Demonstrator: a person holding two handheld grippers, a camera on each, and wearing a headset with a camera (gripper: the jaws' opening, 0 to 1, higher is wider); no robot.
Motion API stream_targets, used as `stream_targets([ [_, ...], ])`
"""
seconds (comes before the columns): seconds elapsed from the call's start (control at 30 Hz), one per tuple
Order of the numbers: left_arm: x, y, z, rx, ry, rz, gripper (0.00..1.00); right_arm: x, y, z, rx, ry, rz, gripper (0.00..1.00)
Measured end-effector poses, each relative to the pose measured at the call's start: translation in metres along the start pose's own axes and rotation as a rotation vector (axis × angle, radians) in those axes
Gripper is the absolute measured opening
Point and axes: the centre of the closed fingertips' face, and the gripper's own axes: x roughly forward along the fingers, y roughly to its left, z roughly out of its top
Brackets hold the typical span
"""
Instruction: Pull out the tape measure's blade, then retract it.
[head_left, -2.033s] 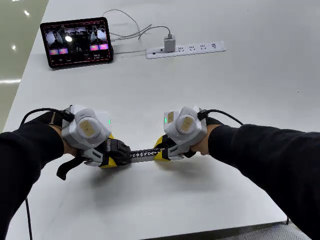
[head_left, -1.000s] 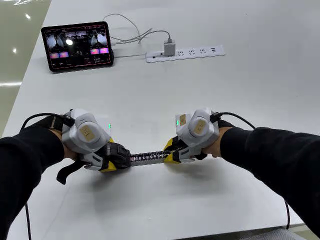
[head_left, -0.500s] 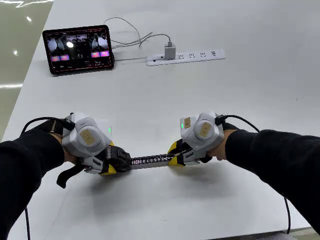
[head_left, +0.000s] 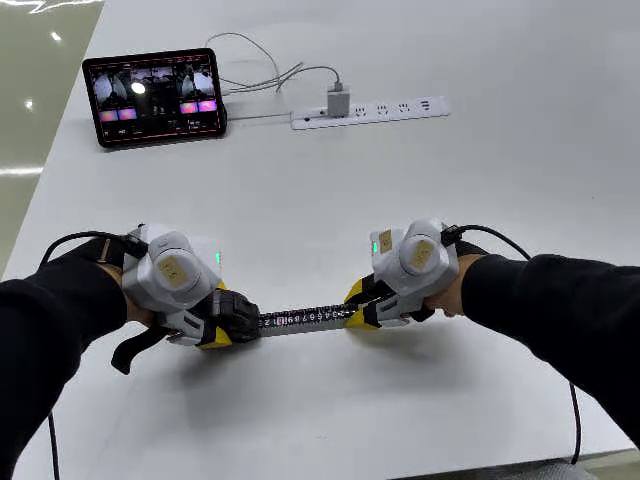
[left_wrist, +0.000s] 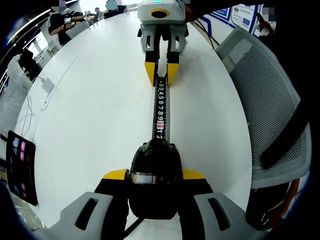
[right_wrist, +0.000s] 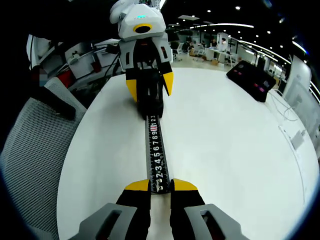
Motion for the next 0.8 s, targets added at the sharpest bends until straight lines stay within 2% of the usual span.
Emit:
stream_targets([
  [0.8, 0.0, -0.001, 0.001, -0.001, 0.003, -0.002, 0.32, -0.012, -0.002, -0.014, 0.012, 0.004, -0.008, 0.1],
])
